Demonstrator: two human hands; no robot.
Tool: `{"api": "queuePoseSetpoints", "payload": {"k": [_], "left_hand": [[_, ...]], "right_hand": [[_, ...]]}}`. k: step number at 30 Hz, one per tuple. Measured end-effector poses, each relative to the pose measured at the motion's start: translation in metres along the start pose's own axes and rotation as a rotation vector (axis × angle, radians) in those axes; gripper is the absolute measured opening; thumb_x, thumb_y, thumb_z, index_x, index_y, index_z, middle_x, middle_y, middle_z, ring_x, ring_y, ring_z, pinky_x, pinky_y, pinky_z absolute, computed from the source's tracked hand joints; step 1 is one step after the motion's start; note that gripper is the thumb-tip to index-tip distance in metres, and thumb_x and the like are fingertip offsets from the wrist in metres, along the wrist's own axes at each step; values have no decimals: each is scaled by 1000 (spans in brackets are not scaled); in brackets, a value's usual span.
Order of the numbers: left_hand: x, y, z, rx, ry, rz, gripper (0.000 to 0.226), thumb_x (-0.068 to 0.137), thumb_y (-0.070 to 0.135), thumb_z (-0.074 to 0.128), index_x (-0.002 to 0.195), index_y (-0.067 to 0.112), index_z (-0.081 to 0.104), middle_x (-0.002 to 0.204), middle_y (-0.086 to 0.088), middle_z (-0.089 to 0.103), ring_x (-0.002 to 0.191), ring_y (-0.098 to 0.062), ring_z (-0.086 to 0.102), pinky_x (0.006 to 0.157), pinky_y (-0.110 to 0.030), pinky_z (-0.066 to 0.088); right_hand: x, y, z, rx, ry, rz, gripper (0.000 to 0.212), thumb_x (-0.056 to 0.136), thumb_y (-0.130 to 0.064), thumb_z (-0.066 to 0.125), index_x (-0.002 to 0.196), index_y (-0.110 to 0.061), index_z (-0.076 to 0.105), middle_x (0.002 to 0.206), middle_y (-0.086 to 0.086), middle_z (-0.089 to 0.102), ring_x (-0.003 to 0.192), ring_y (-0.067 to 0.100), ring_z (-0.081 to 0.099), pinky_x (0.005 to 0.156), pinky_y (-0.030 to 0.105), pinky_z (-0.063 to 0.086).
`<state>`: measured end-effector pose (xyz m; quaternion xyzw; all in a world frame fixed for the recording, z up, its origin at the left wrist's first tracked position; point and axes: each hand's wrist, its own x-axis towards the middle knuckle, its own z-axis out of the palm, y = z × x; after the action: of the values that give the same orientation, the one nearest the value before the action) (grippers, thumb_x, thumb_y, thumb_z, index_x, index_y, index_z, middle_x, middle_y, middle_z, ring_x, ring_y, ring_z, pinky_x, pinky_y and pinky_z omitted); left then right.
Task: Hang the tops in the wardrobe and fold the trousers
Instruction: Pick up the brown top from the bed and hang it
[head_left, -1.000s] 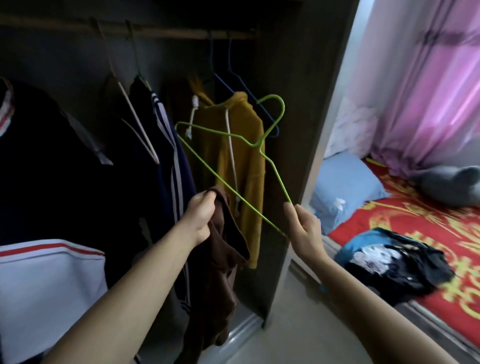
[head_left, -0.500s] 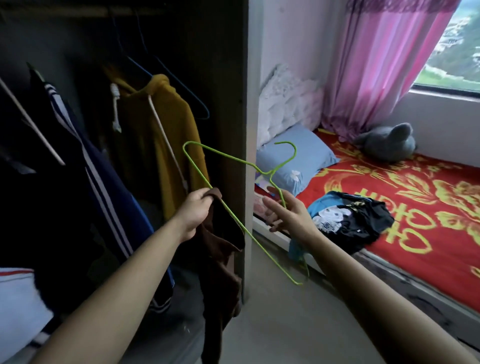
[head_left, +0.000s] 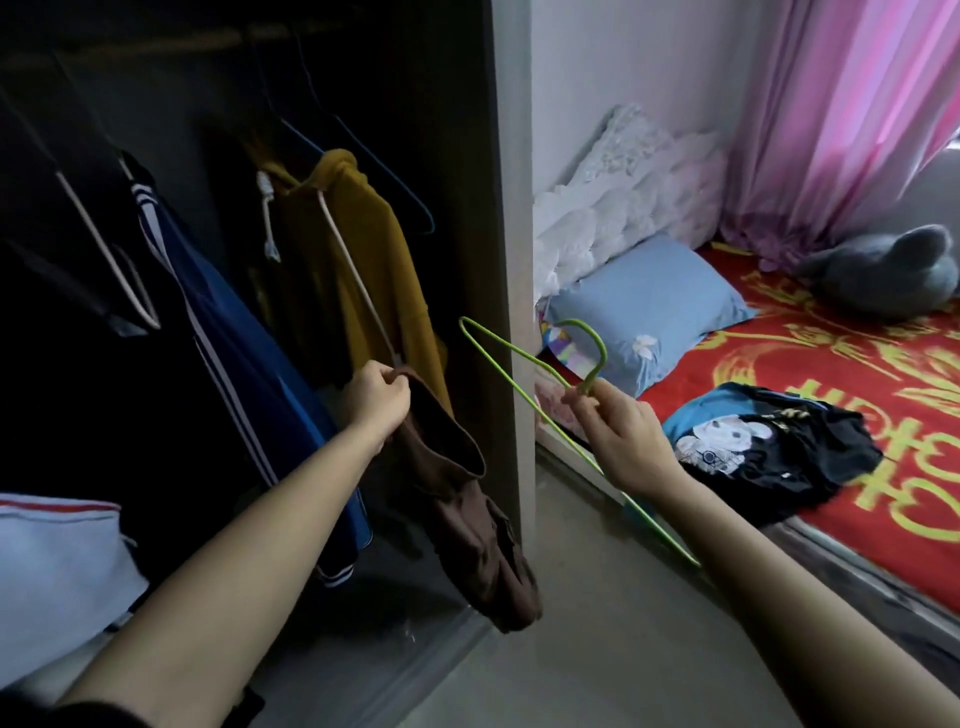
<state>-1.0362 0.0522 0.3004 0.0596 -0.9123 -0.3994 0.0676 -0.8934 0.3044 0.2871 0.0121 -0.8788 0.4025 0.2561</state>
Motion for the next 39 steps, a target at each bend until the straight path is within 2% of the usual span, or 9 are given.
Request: {"api": "queuePoseSetpoints", "payload": {"k": [8,14,17,22,26,29,34,37,39], "left_hand": [[13,-1,2,131,65,-14,28,94,27,53,115,12,63,111,-8,65,103,-30,61,79,-37,50],[0,13,11,-38,-151,148,16,91,21,56,101,19,69,83,8,66,77,-8,63,47,-9,41],[-8,25,10,-187,-259,194,13,89,29,65,96,21,74,79,6,74,75,-9,71,56,-18,54],[-7,26,-14,-101,-167,268,10,84,22,68,93,27,69,68,7,71,67,-7,68,46,-12,46],[-13,20,-33,-58,-236,269,30,87,23,71,116,23,68,78,-1,73,77,-17,70,68,-31,59],[-20,36,-39,-151,-209,372,23,94,20,62,114,16,72,93,8,72,97,-14,67,83,-21,55],[-35,67,-48,-318,-277,462,25,95,28,60,113,15,72,100,5,73,97,-10,68,88,-33,58],[-31,58,-55,-284,-239,500,25,93,21,63,116,17,70,118,4,60,113,-13,58,101,-36,50],[-22,53,-62,-60,-151,607,24,90,20,62,113,25,70,131,4,46,129,-16,40,112,-36,34]], "right_hand": [[8,8,-26,-148,-124,-164,37,102,-52,39,81,-30,60,70,-31,57,62,-6,55,50,14,32],[18,1,13,-170,-363,-85,32,103,-47,40,85,-33,63,71,-11,62,68,-1,58,60,23,44],[21,-2,40,-182,-502,1,35,104,-45,39,91,-28,67,78,-4,66,73,11,63,69,35,53],[25,-10,55,18,-197,47,35,103,-42,43,86,-24,69,69,-4,63,65,8,60,60,31,47],[23,-22,57,239,36,33,33,102,-43,46,83,-26,68,68,-11,63,64,5,58,56,18,40],[22,-34,66,284,-44,33,35,100,-45,45,82,-26,68,68,-12,62,65,2,57,58,19,40],[34,-43,78,59,-408,133,38,104,-40,42,73,-28,59,65,-7,61,61,0,59,65,32,44],[42,-44,66,58,-314,75,42,103,-45,42,80,-20,65,72,-2,65,71,13,62,72,43,51],[43,-48,53,183,-205,-3,41,102,-46,43,86,-21,71,73,-6,67,69,7,61,66,33,49]]}}
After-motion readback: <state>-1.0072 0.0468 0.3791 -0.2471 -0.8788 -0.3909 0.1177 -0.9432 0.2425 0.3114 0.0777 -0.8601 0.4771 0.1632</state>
